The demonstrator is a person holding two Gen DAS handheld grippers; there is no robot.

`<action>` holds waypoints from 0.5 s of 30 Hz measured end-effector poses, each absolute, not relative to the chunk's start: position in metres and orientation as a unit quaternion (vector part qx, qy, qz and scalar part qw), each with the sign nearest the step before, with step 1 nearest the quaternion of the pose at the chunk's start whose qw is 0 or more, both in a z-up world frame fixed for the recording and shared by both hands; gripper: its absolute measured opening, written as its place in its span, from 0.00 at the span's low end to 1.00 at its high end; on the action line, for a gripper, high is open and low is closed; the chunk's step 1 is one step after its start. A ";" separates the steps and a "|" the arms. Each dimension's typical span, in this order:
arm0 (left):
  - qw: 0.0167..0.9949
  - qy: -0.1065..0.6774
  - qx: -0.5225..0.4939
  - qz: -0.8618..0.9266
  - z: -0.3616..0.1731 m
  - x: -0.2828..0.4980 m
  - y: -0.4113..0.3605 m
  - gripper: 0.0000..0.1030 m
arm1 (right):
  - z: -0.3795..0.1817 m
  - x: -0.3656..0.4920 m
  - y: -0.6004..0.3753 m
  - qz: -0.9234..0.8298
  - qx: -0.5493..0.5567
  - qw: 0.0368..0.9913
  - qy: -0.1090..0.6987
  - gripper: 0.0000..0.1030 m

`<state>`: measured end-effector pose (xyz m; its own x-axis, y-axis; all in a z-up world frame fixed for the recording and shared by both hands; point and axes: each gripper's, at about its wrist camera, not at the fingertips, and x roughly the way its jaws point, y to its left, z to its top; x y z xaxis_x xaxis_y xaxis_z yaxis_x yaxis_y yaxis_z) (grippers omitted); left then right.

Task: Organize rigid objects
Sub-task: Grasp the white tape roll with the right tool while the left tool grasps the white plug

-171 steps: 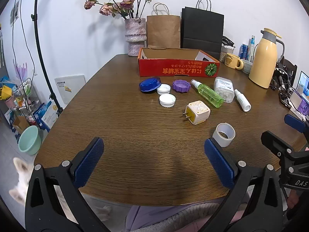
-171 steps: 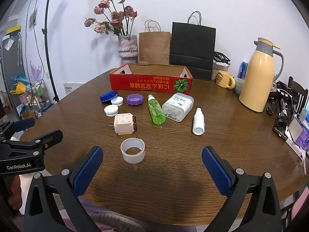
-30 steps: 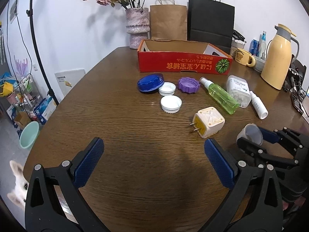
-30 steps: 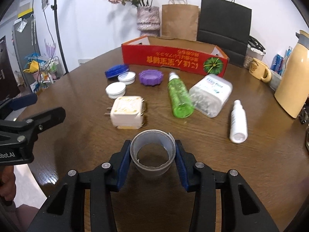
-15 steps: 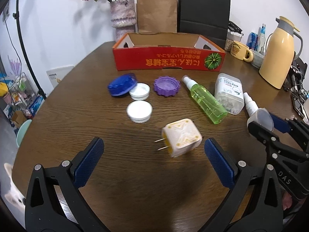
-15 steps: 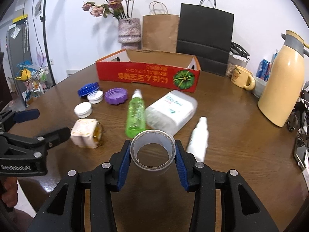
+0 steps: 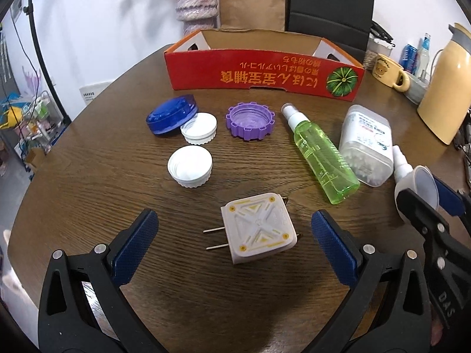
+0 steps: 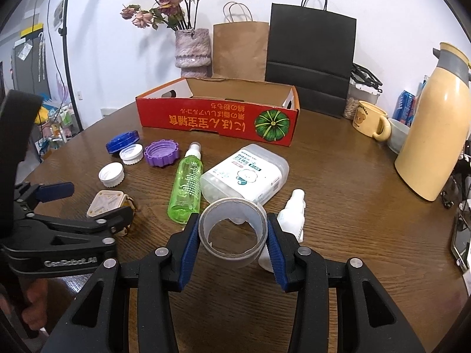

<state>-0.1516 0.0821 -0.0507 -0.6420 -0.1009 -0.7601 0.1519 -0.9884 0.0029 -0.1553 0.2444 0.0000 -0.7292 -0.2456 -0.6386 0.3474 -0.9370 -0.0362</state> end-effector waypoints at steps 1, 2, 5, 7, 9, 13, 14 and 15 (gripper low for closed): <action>0.073 0.030 0.418 -0.905 -0.052 -0.153 0.083 1.00 | -0.001 -0.155 0.244 -0.926 0.332 0.161 0.076 0.46; 0.074 0.030 0.419 -0.905 -0.053 -0.153 0.084 0.98 | -0.002 -0.156 0.245 -0.926 0.333 0.163 0.075 0.46; 0.070 0.036 0.424 -0.902 -0.055 -0.155 0.085 0.88 | -0.002 -0.156 0.245 -0.925 0.333 0.166 0.072 0.46; 0.065 0.036 0.431 -0.899 -0.057 -0.156 0.087 0.82 | -0.002 -0.156 0.245 -0.925 0.333 0.167 0.071 0.46; 0.061 0.038 0.436 -0.897 -0.059 -0.156 0.087 0.71 | -0.002 -0.156 0.245 -0.925 0.333 0.168 0.071 0.46; 0.048 0.045 0.441 -0.895 -0.060 -0.157 0.086 0.63 | -0.002 -0.155 0.245 -0.926 0.332 0.168 0.072 0.46; 0.047 0.046 0.442 -0.895 -0.060 -0.157 0.086 0.63 | -0.002 -0.155 0.245 -0.926 0.332 0.168 0.072 0.46; 0.043 0.046 0.442 -0.895 -0.060 -0.157 0.086 0.63 | -0.002 -0.155 0.245 -0.926 0.332 0.167 0.073 0.46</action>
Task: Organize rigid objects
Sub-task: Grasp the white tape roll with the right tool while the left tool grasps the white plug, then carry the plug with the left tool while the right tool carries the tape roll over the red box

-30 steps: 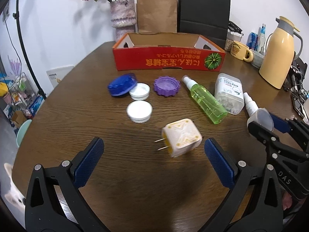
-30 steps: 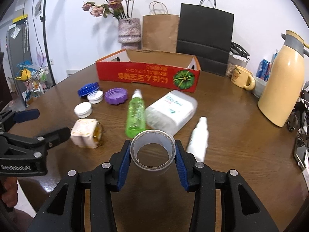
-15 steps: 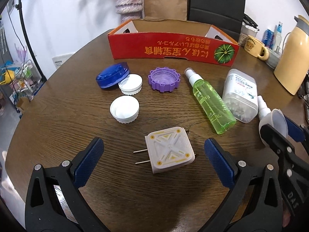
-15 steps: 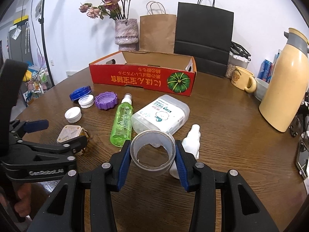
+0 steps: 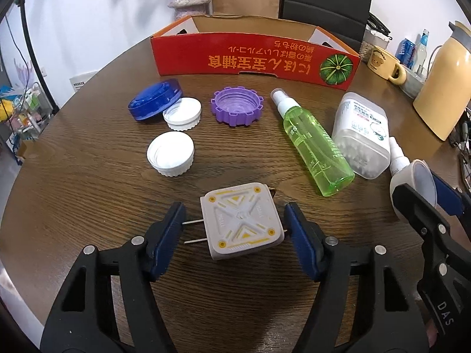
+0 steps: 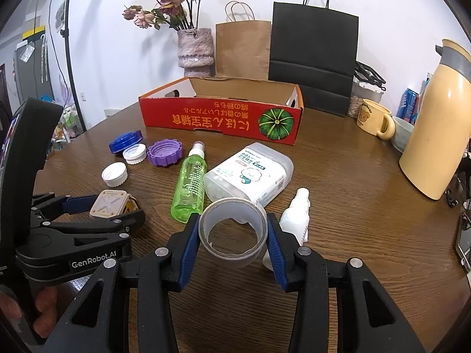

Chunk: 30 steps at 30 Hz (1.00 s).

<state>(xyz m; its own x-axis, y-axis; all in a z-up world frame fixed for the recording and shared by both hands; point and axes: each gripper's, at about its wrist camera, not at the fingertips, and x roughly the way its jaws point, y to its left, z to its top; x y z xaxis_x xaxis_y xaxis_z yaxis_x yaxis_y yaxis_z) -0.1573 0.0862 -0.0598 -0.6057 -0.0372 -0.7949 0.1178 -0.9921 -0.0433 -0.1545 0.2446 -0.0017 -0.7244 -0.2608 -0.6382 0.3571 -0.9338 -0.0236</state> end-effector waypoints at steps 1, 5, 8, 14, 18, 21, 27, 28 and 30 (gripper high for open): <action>0.041 0.045 0.442 -0.895 -0.060 -0.157 0.086 0.63 | -0.002 -0.155 0.245 -0.926 0.332 0.167 0.072 0.46; 0.037 0.039 0.439 -0.897 -0.057 -0.156 0.086 0.63 | 0.001 -0.154 0.245 -0.926 0.331 0.164 0.073 0.46; 0.034 0.039 0.436 -0.898 -0.055 -0.155 0.084 0.63 | 0.003 -0.153 0.242 -0.927 0.329 0.163 0.074 0.46; 0.029 0.040 0.427 -0.903 -0.048 -0.154 0.079 0.63 | 0.009 -0.153 0.235 -0.929 0.325 0.161 0.077 0.46; 0.024 0.039 0.419 -0.907 -0.041 -0.154 0.076 0.63 | 0.013 -0.155 0.230 -0.930 0.322 0.159 0.076 0.46; 0.022 0.040 0.410 -0.911 -0.034 -0.153 0.072 0.63 | 0.017 -0.158 0.227 -0.931 0.319 0.158 0.076 0.46; 0.018 0.041 0.393 -0.918 -0.019 -0.156 0.063 0.63 | 0.027 -0.164 0.219 -0.934 0.311 0.156 0.077 0.46; 0.017 0.040 0.390 -0.920 -0.015 -0.158 0.061 0.63 | 0.029 -0.165 0.218 -0.935 0.310 0.156 0.077 0.46; 0.016 0.040 0.384 -0.923 -0.010 -0.160 0.058 0.63 | 0.033 -0.168 0.215 -0.937 0.305 0.154 0.077 0.46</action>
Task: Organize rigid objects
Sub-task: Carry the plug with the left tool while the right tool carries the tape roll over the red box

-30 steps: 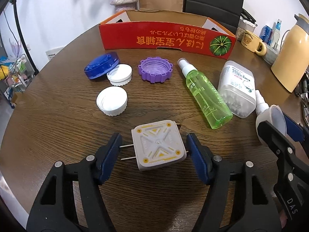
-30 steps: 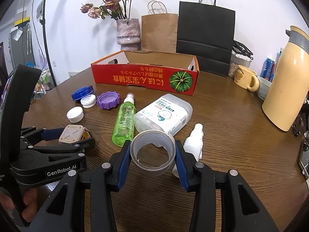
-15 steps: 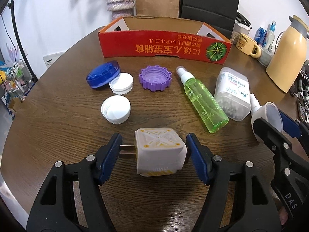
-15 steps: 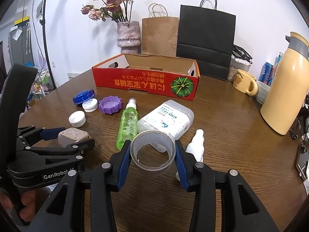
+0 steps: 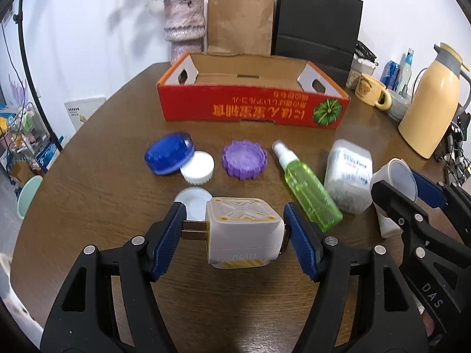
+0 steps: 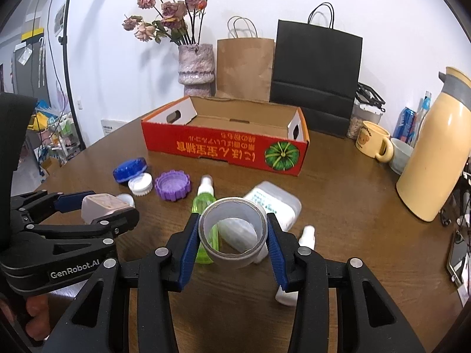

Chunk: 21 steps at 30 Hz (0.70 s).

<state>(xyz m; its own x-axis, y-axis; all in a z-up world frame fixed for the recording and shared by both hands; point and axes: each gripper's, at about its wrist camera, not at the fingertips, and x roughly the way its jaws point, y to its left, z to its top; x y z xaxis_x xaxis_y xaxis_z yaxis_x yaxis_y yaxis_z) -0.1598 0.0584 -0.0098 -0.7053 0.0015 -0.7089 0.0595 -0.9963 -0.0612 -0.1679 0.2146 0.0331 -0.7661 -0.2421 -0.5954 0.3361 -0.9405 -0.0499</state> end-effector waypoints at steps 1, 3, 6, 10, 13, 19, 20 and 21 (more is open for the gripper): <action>0.017 0.039 0.380 -0.924 -0.007 -0.161 0.057 0.63 | 0.035 -0.169 0.214 -0.937 0.304 0.154 0.077 0.46; 0.018 0.040 0.374 -0.926 -0.001 -0.164 0.054 0.63 | 0.039 -0.172 0.211 -0.939 0.299 0.153 0.077 0.46; 0.018 0.039 0.365 -0.930 0.007 -0.170 0.049 0.63 | 0.044 -0.178 0.208 -0.940 0.296 0.151 0.076 0.46; 0.018 0.037 0.351 -0.935 0.020 -0.178 0.043 0.63 | 0.051 -0.187 0.203 -0.942 0.290 0.149 0.073 0.46; 0.017 0.036 0.343 -0.939 0.028 -0.186 0.039 0.63 | 0.057 -0.196 0.200 -0.944 0.285 0.149 0.070 0.46; 0.016 0.039 0.325 -0.945 0.044 -0.204 0.035 0.63 | 0.071 -0.218 0.194 -0.949 0.270 0.148 0.066 0.46; 0.016 0.039 0.322 -0.946 0.047 -0.208 0.034 0.63 | 0.073 -0.221 0.193 -0.950 0.268 0.148 0.066 0.46; 0.015 0.040 0.320 -0.946 0.049 -0.211 0.033 0.63 | 0.076 -0.227 0.191 -0.950 0.266 0.147 0.065 0.46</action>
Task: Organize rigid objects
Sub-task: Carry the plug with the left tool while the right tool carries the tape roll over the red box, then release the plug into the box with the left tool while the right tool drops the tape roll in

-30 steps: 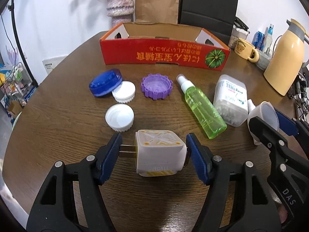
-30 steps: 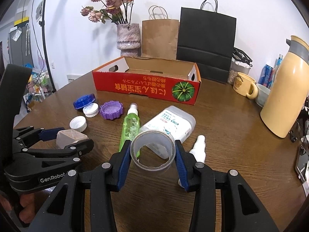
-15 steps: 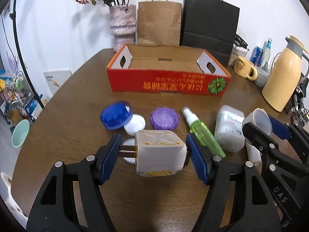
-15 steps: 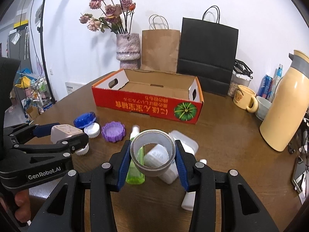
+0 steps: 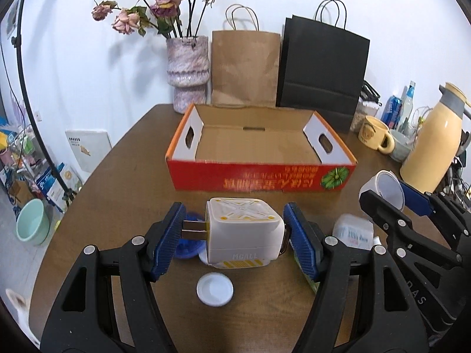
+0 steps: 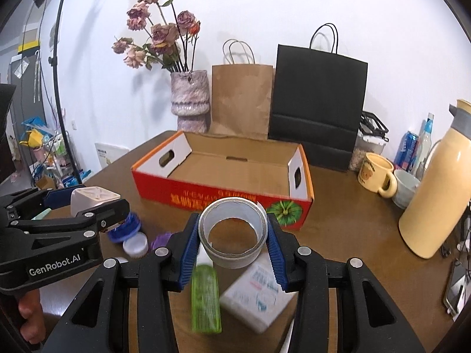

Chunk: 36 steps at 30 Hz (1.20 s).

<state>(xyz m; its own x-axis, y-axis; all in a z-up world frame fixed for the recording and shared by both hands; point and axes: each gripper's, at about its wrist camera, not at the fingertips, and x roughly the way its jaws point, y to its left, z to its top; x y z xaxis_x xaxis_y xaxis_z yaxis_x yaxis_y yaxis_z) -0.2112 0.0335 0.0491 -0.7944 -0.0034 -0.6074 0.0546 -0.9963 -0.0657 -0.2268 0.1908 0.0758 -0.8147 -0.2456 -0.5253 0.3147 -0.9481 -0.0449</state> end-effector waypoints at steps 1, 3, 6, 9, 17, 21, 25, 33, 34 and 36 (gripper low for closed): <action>0.015 0.041 0.318 -0.947 0.051 -0.214 0.033 0.63 | 0.077 -0.230 0.190 -0.951 0.265 0.147 0.065 0.46; 0.017 0.040 0.313 -0.949 0.055 -0.221 0.032 0.63 | 0.082 -0.240 0.187 -0.952 0.260 0.146 0.065 0.46; 0.017 0.043 0.309 -0.950 0.059 -0.234 0.030 0.63 | 0.087 -0.255 0.184 -0.954 0.256 0.145 0.064 0.46; 0.018 0.047 0.306 -0.951 0.063 -0.248 0.027 0.63 | 0.091 -0.271 0.183 -0.954 0.255 0.142 0.062 0.46; 0.027 0.057 0.302 -0.951 0.066 -0.288 0.021 0.63 | 0.092 -0.315 0.176 -0.954 0.260 0.137 0.058 0.46; 0.035 0.058 0.300 -0.952 0.066 -0.308 0.018 0.63 | 0.090 -0.338 0.173 -0.953 0.265 0.135 0.056 0.46; 0.040 0.067 0.303 -0.950 0.063 -0.327 0.013 0.63 | 0.084 -0.361 0.170 -0.951 0.274 0.133 0.055 0.46; 0.050 0.072 0.306 -0.948 0.058 -0.365 0.007 0.63 | 0.067 -0.404 0.164 -0.946 0.296 0.124 0.055 0.46; 0.052 0.073 0.309 -0.947 0.056 -0.370 0.006 0.63 | 0.065 -0.409 0.163 -0.944 0.300 0.125 0.055 0.46; 0.056 0.073 0.314 -0.945 0.054 -0.379 0.004 0.63 | 0.060 -0.418 0.162 -0.942 0.308 0.126 0.054 0.46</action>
<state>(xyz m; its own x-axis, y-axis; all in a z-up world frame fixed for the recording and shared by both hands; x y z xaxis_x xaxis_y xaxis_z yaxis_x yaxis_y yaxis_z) -0.3787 0.0042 0.0538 -0.7969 -0.0594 -0.6012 0.1510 -0.9831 -0.1030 -0.4180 0.1622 0.0600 -0.7790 -0.2032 -0.5932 0.2700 -0.9625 -0.0248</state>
